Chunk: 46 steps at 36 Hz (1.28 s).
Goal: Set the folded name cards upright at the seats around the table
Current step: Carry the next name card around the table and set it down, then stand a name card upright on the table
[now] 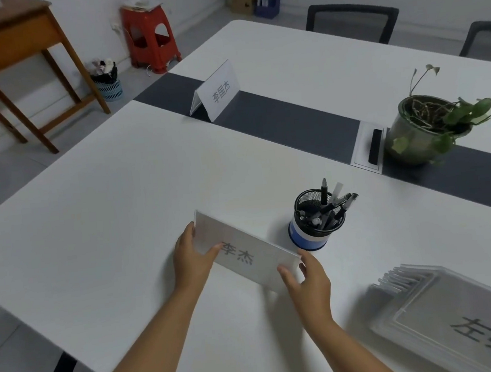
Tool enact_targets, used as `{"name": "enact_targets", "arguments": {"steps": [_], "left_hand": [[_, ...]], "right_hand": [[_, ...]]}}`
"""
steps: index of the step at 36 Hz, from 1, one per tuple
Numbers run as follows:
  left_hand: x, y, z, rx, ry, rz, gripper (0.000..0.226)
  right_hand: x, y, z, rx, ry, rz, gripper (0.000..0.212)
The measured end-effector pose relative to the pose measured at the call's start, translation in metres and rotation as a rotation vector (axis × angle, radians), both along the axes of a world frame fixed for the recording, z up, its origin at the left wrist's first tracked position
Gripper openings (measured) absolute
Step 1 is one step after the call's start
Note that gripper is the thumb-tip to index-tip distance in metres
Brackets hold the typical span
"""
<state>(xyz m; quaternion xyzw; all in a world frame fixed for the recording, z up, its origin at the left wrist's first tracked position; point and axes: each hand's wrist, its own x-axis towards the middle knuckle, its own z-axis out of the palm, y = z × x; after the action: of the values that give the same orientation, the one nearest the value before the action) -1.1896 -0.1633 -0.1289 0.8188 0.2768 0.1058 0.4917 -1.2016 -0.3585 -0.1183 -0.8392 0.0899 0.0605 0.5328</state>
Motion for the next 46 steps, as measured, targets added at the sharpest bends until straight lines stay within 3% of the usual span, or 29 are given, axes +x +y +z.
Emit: {"name": "enact_targets", "arguments": {"steps": [17,21,27,34,37,39,43,46], "left_hand": [[-0.002,0.002,0.0,0.066,0.051,-0.024,0.063],[-0.014,-0.007,0.011,0.093,0.047,0.012,0.08],[-0.071,-0.069,0.015,0.025,0.016,-0.058,0.067],[-0.11,-0.17,0.016,-0.148,-0.041,-0.297,0.058],[-0.1,-0.207,0.03,-0.234,-0.064,-0.409,0.057],[-0.089,-0.227,0.046,-0.272,-0.074,-0.494,0.058],[-0.07,-0.254,0.07,-0.323,-0.089,-0.567,0.066],[-0.061,-0.265,0.082,-0.285,-0.109,-0.608,0.064]], "right_hand": [[0.003,-0.004,0.006,-0.036,-0.014,0.068,0.059],[-0.003,-0.01,0.013,-0.082,-0.083,0.124,0.061],[-0.059,-0.059,0.022,-0.179,-0.29,0.187,0.047],[-0.133,-0.164,0.025,-0.302,-0.546,-0.123,0.028],[-0.144,-0.204,0.038,-0.306,-0.555,-0.336,0.04],[-0.148,-0.227,0.045,-0.285,-0.52,-0.472,0.048],[-0.141,-0.257,0.058,-0.193,-0.408,-0.601,0.04],[-0.13,-0.274,0.062,-0.077,-0.225,-0.534,0.067]]}}
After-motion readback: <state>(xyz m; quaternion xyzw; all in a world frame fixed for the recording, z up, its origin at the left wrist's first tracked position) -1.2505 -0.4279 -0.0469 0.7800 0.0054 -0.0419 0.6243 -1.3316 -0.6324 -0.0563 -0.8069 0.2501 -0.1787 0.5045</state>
